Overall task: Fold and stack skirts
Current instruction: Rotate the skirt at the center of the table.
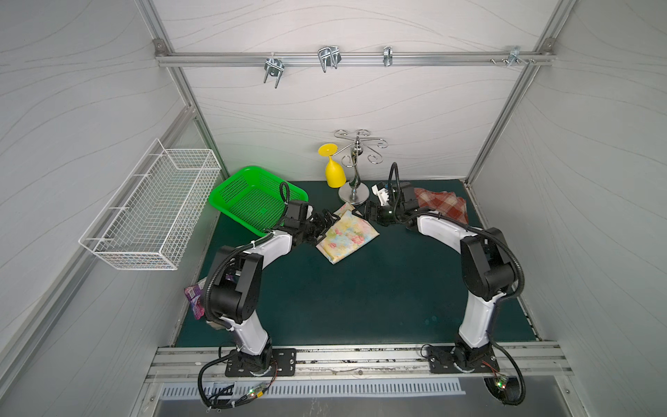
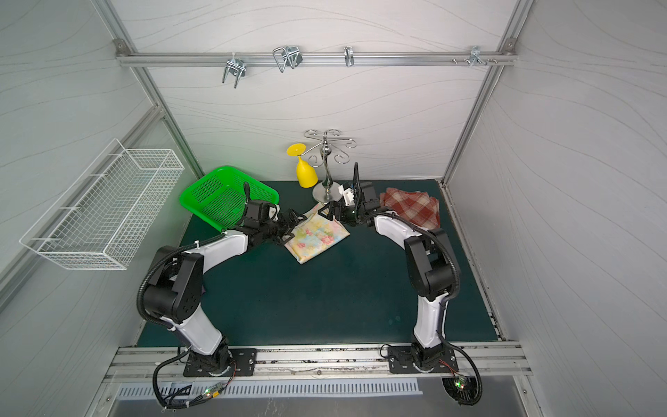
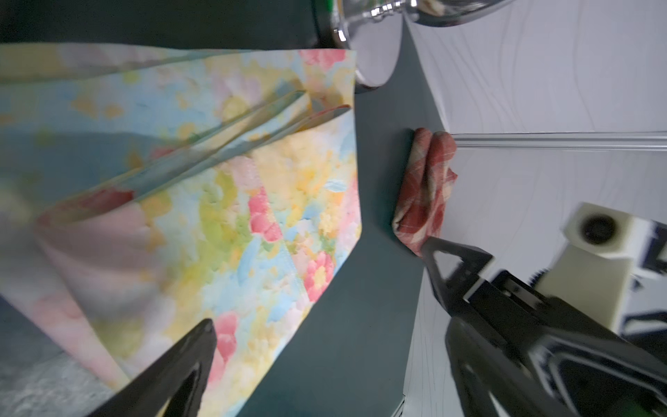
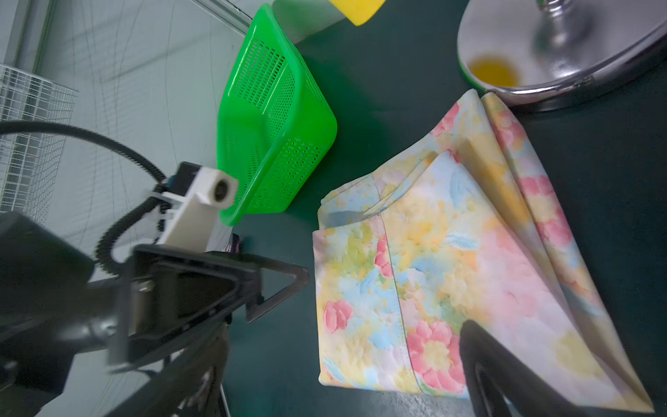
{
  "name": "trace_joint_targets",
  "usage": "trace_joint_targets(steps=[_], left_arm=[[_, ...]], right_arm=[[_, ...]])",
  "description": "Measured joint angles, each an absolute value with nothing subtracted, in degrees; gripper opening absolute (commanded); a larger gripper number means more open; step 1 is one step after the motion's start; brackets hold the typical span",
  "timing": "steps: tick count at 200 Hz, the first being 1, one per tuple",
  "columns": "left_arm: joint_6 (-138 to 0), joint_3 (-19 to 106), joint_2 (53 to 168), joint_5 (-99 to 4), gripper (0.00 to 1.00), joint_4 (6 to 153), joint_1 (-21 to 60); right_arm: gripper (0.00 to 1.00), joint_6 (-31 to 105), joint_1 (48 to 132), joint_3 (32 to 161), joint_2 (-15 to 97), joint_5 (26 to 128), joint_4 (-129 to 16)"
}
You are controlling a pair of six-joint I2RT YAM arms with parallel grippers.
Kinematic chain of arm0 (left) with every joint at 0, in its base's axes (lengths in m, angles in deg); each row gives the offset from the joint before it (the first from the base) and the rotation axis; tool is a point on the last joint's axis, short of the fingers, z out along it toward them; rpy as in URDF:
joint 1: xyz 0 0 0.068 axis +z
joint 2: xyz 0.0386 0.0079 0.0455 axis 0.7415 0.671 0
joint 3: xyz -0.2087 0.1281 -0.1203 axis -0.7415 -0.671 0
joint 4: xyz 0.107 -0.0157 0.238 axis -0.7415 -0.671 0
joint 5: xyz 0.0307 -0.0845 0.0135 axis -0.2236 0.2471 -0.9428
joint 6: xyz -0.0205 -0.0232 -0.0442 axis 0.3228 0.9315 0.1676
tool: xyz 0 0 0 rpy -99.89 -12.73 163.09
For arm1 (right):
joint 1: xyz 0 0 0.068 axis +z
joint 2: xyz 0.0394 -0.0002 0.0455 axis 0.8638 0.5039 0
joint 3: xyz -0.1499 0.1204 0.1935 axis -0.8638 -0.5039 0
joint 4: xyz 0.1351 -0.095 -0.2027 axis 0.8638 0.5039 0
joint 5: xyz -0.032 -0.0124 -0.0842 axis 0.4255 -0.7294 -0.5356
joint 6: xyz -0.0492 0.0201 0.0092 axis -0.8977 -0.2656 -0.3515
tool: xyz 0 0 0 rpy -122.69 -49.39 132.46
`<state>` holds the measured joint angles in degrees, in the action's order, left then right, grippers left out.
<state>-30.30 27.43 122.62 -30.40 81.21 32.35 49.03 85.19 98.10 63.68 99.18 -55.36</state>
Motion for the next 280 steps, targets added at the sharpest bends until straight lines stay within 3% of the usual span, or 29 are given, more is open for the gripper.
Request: trace_joint_targets(steps=[81, 167, 280], left_arm=[[-25.77, 18.03, 118.21, -27.05, 0.99, 89.03, 24.33], [-23.5, 15.98, 127.8, -26.99, 0.99, 95.94, 25.1], [-24.55, 14.21, 128.81, -26.25, 0.99, 99.46, 30.67]], right_arm=[[0.99, 49.45, 84.39, 98.56, 71.39, 102.18, -55.1], [0.99, 49.8, 84.36, 96.04, 72.4, 100.89, -55.97], [0.99, 51.11, 85.59, 92.48, 71.7, 99.84, -60.78]])
